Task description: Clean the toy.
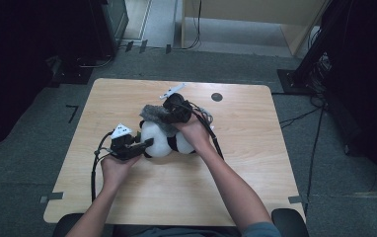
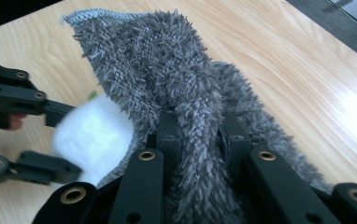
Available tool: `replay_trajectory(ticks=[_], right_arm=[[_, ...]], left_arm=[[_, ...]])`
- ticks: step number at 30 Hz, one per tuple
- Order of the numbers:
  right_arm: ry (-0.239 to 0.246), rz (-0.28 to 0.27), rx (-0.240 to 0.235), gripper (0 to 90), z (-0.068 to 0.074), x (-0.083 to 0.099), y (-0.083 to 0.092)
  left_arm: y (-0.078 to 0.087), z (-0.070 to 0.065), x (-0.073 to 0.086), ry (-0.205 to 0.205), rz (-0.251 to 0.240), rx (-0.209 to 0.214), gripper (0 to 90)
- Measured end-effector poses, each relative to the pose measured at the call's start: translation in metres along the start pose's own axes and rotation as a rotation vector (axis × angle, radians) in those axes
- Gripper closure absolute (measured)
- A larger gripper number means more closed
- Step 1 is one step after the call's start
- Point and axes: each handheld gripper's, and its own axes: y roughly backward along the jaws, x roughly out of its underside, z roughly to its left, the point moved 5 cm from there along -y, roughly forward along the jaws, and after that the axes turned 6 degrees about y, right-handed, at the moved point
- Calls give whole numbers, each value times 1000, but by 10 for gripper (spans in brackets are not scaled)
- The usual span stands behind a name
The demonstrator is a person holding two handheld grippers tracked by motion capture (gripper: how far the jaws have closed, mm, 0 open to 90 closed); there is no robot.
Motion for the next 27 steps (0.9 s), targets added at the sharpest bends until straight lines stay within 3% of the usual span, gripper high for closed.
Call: replay_trajectory(ticks=[5,18,27], right_arm=[[-14,-7,29,755,-16,7,13],[-114,-49,108,747,-62,39,52],[-168,-58,108,751,-78,69,59]], left_arm=[[0,1,0,4,2,4,566],[-1,2,-1,14,13,13,568],[-1,2,-1,7,10,14,566]])
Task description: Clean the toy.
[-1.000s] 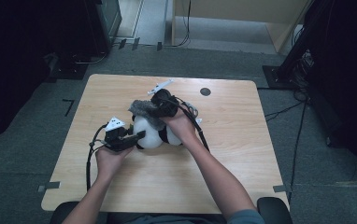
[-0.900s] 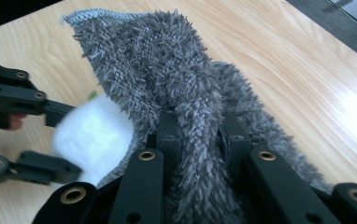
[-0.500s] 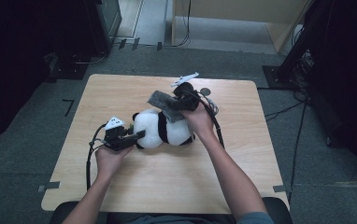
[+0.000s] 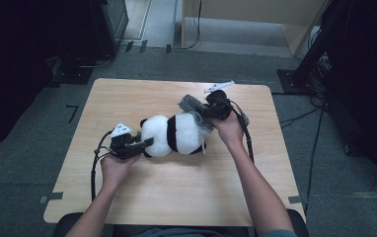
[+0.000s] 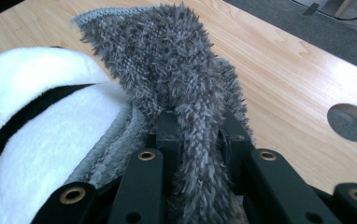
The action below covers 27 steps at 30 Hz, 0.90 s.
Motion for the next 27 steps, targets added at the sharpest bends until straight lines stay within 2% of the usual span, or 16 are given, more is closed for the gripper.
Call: replay_trajectory(ticks=[1,5,10,12,18,22,27], right_arm=[[-12,3,-5,750,0,2,0],[0,-4,0,753,-1,0,3],[-6,-41,-27,761,7,-11,15],[7,-55,-32,761,13,-18,19],[68,-94,-76,759,45,-43,21],[114,-96,-119,757,70,-53,9],[137,-77,-161,755,95,-58,-11]], left_arm=[[0,0,0,0,0,0,565],[0,0,0,0,0,8,563],[1,0,0,0,-2,13,562],[1,0,-1,2,-5,13,562],[2,-1,-2,8,-8,13,566],[2,-1,-2,10,-8,13,568],[2,-1,-2,10,-8,13,569]])
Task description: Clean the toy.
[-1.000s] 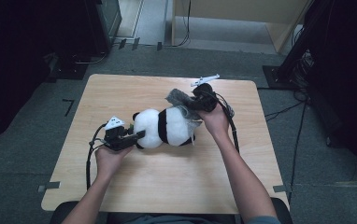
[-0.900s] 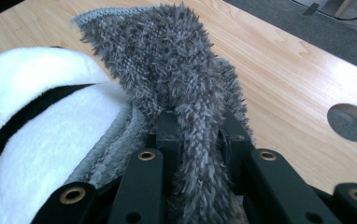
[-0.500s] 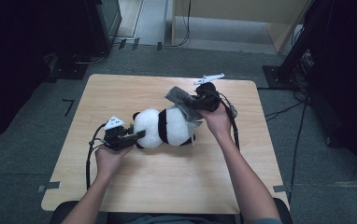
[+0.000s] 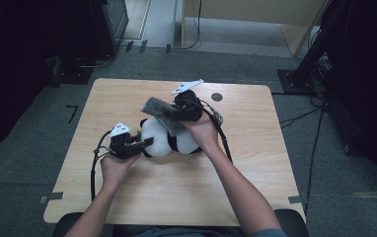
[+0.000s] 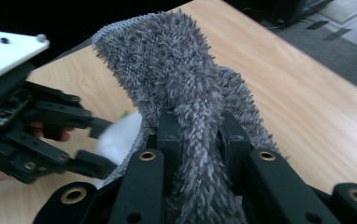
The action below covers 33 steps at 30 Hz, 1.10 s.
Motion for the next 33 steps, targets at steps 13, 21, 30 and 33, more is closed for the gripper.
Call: replay_trajectory(ticks=[13,21,30,33], right_arm=[[70,81,-8,727,31,10,-49],[89,78,17,743,24,19,-41],[30,80,66,755,-6,31,-13],[12,64,85,754,-17,34,-1]], left_arm=[[0,0,0,12,2,-9,571],[0,-1,0,-2,5,-18,579],[0,-1,0,0,6,-13,588],[0,0,0,4,7,-8,589]])
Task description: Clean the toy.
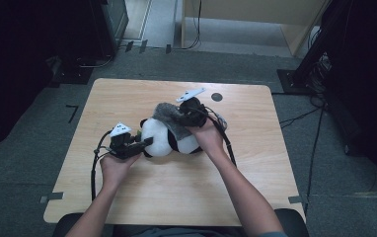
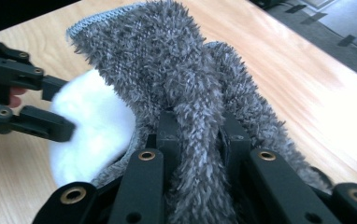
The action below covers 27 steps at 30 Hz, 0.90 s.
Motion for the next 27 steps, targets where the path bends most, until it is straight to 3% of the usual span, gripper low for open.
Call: replay_trajectory(ticks=[9,15,17,21,27], right_arm=[[-81,-37,60,754,-33,22,30],[-104,-19,96,755,-46,37,39],[-112,-15,106,756,-49,43,41],[-144,-46,83,758,-51,49,41],[-135,-44,86,757,-49,44,42]], left_arm=[[0,0,-1,5,6,0,589],[0,1,0,-1,7,1,588],[-1,2,0,-1,6,4,587],[-1,2,0,4,3,7,585],[-1,2,1,5,-3,14,580]])
